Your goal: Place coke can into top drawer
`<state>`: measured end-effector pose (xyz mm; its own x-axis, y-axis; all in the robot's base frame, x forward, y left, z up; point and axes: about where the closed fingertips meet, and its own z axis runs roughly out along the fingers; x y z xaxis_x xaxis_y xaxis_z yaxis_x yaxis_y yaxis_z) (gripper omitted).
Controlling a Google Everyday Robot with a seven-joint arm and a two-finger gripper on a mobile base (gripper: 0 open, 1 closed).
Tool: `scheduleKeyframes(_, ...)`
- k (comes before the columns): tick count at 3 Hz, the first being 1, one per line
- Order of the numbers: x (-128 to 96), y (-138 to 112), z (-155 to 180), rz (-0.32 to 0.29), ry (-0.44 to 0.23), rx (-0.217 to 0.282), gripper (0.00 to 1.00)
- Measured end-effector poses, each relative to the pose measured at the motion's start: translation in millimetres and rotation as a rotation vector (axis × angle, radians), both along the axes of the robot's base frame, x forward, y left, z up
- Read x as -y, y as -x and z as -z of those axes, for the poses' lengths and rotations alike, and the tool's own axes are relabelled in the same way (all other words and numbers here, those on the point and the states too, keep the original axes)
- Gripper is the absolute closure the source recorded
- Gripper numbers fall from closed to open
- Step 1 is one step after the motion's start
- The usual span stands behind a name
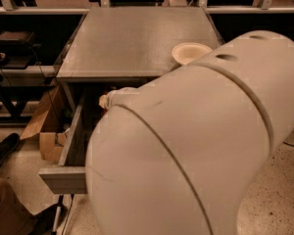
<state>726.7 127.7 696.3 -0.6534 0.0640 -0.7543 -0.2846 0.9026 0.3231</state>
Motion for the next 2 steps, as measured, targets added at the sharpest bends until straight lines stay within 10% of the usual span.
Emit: scheduleKeyframes(2,0.2,0.9,-1.4,0.001,0.002,0.005,0.00)
